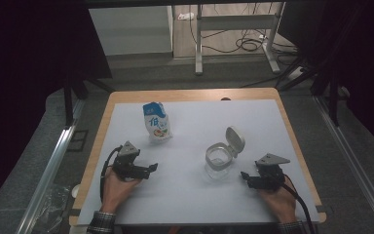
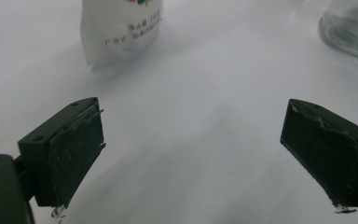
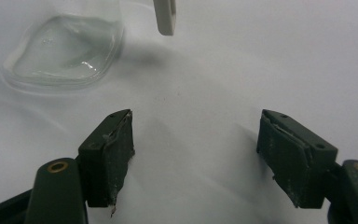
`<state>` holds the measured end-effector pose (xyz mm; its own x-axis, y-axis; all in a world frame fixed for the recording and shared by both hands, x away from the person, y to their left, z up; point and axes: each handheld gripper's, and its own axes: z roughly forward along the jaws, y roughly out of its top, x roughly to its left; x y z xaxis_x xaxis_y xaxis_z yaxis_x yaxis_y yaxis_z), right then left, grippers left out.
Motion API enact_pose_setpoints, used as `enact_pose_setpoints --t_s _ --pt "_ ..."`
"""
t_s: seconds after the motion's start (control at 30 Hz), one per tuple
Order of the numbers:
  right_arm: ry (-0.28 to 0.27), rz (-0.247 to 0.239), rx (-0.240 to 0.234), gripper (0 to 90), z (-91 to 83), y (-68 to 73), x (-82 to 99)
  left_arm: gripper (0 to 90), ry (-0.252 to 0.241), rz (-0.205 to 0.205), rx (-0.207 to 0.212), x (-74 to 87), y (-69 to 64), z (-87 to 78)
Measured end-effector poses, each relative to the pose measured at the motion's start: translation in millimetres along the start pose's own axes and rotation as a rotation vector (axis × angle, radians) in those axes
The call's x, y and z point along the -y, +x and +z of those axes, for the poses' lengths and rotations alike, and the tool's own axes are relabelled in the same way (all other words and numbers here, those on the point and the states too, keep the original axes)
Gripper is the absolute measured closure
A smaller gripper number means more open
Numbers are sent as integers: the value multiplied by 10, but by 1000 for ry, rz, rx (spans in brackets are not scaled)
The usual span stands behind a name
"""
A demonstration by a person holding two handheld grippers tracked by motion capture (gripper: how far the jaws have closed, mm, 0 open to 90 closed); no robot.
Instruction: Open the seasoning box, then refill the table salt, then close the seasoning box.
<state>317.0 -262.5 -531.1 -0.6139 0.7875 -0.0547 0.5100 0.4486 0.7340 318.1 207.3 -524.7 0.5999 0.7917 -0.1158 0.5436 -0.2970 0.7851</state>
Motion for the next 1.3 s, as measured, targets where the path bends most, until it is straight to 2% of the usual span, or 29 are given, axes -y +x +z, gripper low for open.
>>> enact_pose_setpoints --t_s 0.57,0.9,1.3 --pt "-1 0 -1 272 0 -2 1 61 -67 31 14 -301 143 53" --pt "0 1 -1 271 0 -1 1 65 -101 31 26 -411 235 71" --pt "0 2 -1 271 1 -2 2 83 -165 7 56 -470 409 98"
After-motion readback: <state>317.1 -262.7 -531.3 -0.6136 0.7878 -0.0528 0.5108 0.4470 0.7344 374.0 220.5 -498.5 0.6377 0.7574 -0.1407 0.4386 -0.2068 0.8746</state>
